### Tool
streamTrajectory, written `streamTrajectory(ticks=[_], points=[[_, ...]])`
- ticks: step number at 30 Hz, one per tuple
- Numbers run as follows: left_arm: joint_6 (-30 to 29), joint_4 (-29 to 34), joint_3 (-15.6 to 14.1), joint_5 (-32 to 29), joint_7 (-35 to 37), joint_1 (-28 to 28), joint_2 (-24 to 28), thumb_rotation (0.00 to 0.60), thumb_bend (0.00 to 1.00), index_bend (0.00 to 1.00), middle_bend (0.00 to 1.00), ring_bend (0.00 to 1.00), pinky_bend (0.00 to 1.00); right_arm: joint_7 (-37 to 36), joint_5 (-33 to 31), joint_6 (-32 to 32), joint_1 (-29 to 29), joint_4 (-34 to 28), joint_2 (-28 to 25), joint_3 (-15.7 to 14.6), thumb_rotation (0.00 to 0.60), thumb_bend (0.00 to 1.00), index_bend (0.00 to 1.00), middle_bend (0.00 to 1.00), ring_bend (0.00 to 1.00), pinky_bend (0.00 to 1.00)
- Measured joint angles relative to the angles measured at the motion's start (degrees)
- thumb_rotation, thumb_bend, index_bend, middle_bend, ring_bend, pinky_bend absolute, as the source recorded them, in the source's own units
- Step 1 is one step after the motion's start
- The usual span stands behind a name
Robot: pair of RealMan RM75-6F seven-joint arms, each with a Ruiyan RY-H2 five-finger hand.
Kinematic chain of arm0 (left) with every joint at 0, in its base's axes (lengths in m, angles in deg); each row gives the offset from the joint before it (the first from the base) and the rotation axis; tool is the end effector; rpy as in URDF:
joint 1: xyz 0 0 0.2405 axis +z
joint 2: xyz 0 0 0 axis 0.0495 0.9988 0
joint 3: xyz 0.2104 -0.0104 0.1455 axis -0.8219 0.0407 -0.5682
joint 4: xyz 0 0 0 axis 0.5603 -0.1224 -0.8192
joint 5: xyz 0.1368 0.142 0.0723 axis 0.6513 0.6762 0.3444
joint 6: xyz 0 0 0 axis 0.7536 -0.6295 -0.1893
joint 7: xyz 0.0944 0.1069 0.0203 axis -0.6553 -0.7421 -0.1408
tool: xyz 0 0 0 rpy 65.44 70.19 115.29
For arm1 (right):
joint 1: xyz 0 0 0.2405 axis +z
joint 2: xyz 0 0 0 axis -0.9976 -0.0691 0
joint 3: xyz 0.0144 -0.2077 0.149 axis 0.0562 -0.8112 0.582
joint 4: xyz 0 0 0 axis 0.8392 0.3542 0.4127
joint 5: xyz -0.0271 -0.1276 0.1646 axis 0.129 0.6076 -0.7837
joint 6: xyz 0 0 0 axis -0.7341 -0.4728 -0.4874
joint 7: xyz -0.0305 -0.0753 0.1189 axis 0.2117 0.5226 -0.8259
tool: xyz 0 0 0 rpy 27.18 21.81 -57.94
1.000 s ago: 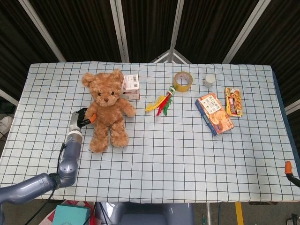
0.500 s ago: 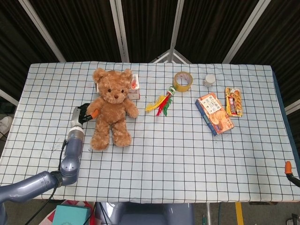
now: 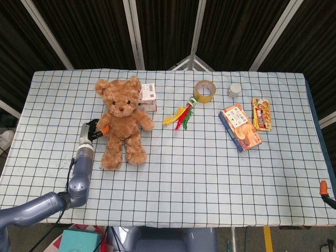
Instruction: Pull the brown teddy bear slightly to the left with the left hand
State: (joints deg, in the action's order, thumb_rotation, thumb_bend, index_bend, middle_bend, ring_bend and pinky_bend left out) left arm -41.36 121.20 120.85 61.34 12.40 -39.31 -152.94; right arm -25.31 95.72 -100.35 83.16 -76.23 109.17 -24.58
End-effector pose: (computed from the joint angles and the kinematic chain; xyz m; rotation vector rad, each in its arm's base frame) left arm -0.1868 0.4024 -0.0097 -0.4257 -2.0677 -1.2047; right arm -0.3163 -0.1478 0.2303 1.1664 -0.9220 1.0510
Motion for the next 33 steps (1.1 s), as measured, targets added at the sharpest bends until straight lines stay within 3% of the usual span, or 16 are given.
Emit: streamTrajectory(ticks=[5, 16, 20, 22, 25, 29, 33], points=[[-1.0, 1.7, 1.0, 0.3, -0.4, -0.1, 1.0, 0.6, 0.53, 0.46, 0.54, 0.13, 0.13, 0.0, 0.0, 0.2, 0.1, 0.0, 0.0, 0.0, 0.6, 0.51, 0.04, 0.12, 0.23, 0.14], [0.8, -1.1, -0.9, -1.6, -1.6, 0.7, 0.6, 0.6, 0.49, 0.44, 0.52, 0.13, 0.12, -0.1, 0.1, 0.0, 0.0, 0.0, 0.0, 0.0, 0.6, 0.51, 0.04, 0.12, 0.23, 0.14], [1.1, -0.6, -0.2, -0.6, -1.0, 0.7, 0.7, 0.6, 0.39, 0.32, 0.41, 0.07, 0.1, 0.3, 0.4, 0.2, 0.1, 0.0, 0.0, -0.2, 0.6, 0.51, 0.04, 0.12, 0.23, 0.15], [1.3, 0.0, 0.0, 0.4, -0.6, 0.8, 1.0, 0.6, 0.29, 0.14, 0.22, 0.01, 0.06, 0.4, 0.6, 0.2, 0.2, -0.1, 0.0, -0.2, 0.6, 0.51, 0.04, 0.12, 0.23, 0.14], [2.4, 1.4, -0.3, 2.0, -0.3, 1.4, 1.8, 0.6, 0.24, 0.0, 0.02, 0.0, 0.02, 0.4, 0.5, 0.0, 0.1, -0.2, 0.0, -0.2, 0.6, 0.51, 0.04, 0.12, 0.23, 0.14], [5.5, 3.4, -1.0, 2.2, 0.4, 2.8, 3.8, 0.6, 0.22, 0.0, 0.0, 0.0, 0.01, 0.2, 0.7, -0.3, 0.1, -0.3, -0.1, -0.1, 0.6, 0.51, 0.04, 0.12, 0.23, 0.14], [4.6, 4.1, -0.8, 3.7, 2.4, 4.1, 4.5, 0.6, 0.22, 0.0, 0.0, 0.0, 0.02, 0.3, 1.1, -0.6, 0.0, -0.5, -0.2, -0.2, 0.6, 0.51, 0.04, 0.12, 0.23, 0.14]])
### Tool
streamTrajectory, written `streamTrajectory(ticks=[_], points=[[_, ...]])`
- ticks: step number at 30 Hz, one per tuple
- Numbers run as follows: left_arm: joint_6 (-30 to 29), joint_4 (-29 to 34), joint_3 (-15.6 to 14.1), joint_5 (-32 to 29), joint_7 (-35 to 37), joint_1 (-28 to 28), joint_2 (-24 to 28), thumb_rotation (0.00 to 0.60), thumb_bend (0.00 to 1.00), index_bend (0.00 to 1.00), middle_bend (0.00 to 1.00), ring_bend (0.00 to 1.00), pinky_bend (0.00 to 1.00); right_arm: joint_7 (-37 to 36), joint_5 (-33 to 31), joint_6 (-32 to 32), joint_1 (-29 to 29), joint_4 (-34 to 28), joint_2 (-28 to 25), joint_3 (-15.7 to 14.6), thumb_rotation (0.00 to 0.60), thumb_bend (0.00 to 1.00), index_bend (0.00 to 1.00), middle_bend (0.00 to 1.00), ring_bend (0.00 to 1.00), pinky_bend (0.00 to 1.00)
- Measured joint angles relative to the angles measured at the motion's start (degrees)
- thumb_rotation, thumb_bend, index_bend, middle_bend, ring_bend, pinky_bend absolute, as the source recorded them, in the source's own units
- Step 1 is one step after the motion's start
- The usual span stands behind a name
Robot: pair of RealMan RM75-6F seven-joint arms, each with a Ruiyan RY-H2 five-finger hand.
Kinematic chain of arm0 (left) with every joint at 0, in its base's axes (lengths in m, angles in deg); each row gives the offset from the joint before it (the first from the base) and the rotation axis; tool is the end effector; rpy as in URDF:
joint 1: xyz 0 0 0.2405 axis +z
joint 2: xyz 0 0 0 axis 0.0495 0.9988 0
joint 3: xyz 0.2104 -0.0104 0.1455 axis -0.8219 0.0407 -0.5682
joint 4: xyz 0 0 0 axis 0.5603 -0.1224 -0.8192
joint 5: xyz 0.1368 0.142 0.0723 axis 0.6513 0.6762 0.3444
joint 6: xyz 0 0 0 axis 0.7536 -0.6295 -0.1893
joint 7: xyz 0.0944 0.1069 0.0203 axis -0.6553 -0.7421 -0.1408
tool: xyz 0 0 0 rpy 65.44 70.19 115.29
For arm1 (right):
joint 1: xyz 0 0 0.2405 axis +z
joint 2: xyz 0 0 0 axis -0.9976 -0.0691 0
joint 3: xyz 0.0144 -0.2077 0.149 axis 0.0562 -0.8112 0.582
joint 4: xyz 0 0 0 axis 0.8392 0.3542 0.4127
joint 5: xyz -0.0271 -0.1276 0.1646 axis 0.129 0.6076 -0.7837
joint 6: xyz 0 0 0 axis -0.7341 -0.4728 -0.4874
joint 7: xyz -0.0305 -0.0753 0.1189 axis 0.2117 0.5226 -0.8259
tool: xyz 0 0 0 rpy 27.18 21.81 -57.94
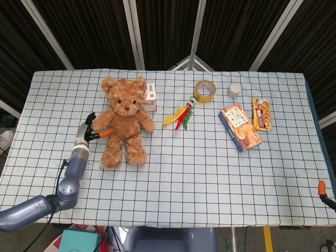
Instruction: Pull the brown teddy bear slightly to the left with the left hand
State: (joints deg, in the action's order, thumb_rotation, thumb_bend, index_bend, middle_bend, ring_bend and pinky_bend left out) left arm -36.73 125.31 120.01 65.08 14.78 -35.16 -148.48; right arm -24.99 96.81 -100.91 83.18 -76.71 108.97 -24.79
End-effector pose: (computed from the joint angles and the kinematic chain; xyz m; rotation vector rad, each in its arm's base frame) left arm -0.1994 0.3940 0.0062 -0.4813 -2.0970 -1.2288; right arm -0.3121 -0.1473 0.2299 1.1820 -0.9127 1.0631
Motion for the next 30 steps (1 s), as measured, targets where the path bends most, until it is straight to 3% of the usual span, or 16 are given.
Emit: streamTrajectory(ticks=[7, 12, 20, 23, 30], points=[[-4.1, 7.6, 1.8, 5.9, 4.4, 5.2, 4.7, 0.6, 0.25, 0.0, 0.0, 0.0, 0.02, -0.7, 0.0, -0.4, -0.3, 0.0, -0.2, 0.0, 0.6, 0.51, 0.04, 0.12, 0.23, 0.14], [-5.5, 19.4, 0.9, 12.8, 4.2, 12.7, 16.2, 0.6, 0.25, 0.01, 0.01, 0.0, 0.01, -0.7, 0.5, -1.0, -0.4, -0.3, -0.4, -0.1, 0.6, 0.51, 0.04, 0.12, 0.23, 0.14], [-8.7, 32.6, -6.3, 28.5, -3.0, 26.8, 41.9, 0.6, 0.27, 0.05, 0.01, 0.0, 0.0, 0.4, 0.7, -1.1, -0.4, -1.1, -1.0, -0.1, 0.6, 0.51, 0.04, 0.12, 0.23, 0.14], [-11.1, 35.4, -9.7, 35.0, -4.4, 32.4, 48.7, 0.6, 0.28, 0.08, 0.01, 0.0, 0.0, 0.9, 0.9, -1.3, -0.6, -1.5, -1.5, -0.2, 0.6, 0.51, 0.04, 0.12, 0.23, 0.13], [-24.4, 35.5, -16.4, 49.1, -3.4, 41.6, 51.9, 0.6, 0.28, 0.1, 0.01, 0.0, 0.0, 3.9, 3.4, -1.0, -0.2, -1.4, -0.5, -1.2, 0.6, 0.51, 0.04, 0.12, 0.23, 0.13]])
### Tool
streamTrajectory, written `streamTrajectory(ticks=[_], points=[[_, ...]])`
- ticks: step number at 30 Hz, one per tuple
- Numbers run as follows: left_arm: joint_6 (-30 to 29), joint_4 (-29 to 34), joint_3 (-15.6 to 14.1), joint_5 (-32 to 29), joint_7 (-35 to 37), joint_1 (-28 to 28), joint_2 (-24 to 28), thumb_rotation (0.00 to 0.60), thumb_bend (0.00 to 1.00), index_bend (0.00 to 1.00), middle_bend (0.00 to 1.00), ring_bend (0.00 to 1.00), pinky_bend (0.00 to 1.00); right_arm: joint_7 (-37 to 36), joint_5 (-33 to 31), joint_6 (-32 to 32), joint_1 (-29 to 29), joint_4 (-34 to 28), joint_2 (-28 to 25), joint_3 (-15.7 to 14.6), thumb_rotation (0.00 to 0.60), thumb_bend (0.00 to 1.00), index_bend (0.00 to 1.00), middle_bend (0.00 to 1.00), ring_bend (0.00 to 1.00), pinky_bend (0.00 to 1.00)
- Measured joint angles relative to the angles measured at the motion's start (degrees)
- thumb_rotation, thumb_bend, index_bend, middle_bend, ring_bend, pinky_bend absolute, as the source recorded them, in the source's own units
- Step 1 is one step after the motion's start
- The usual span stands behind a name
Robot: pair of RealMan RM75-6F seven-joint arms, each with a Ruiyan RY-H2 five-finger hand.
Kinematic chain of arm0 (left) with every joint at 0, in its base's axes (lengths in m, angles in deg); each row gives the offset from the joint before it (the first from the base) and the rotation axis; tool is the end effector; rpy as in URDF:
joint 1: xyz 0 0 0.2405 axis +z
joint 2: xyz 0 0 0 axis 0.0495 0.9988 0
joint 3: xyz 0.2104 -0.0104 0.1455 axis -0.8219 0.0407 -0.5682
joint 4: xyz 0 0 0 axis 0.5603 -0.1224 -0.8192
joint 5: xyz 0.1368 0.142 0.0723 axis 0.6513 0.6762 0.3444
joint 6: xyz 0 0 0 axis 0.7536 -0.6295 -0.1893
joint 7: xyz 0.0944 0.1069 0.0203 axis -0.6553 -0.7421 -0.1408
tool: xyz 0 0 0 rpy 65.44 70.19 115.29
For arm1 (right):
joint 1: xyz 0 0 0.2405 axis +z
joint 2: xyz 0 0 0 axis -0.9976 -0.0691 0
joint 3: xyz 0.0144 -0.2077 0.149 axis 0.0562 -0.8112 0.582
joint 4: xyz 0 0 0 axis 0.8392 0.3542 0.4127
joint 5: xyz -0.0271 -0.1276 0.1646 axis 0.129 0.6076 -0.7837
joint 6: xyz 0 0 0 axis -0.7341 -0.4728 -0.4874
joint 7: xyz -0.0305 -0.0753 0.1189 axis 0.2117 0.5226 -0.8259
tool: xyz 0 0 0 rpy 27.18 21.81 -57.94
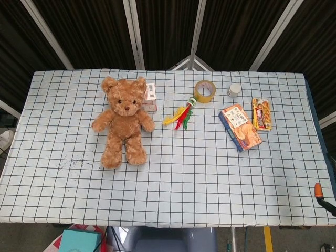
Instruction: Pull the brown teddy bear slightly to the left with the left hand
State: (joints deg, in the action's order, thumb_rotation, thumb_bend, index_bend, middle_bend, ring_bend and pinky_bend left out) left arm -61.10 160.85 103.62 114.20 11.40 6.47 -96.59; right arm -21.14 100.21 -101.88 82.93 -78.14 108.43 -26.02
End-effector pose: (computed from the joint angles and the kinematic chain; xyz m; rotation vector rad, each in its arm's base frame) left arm -0.2923 0.1823 0.2611 -1.0209 -1.1381 -0.8379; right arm -0.3017 -0.1423 0.2255 1.2508 -0.8712 1.0428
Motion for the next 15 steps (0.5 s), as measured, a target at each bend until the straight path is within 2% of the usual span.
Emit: streamTrajectory(ticks=[3, 8, 15], points=[[-4.3, -1.4, -2.4, 5.4, 2.5, 2.0, -0.1, 0.6, 0.28, 0.09, 0.01, 0.0, 0.0, 2.0, 1.2, -0.3, 0.1, 0.4, 1.1, -0.3, 0.6, 0.51, 0.04, 0.12, 0.23, 0.13], [-6.5, -4.9, -4.6, 10.9, 8.0, 2.7, -0.8, 0.6, 0.28, 0.08, 0.01, 0.0, 0.0, 3.9, 2.2, -1.2, 0.1, 0.6, 1.5, -0.5, 0.6, 0.51, 0.04, 0.12, 0.23, 0.13], [-5.7, -7.8, -7.8, 12.7, 10.2, 1.6, -1.3, 0.6, 0.28, 0.08, 0.01, 0.0, 0.0, 6.5, 2.9, -1.5, -0.1, -0.4, 1.4, -0.9, 0.6, 0.51, 0.04, 0.12, 0.23, 0.13]])
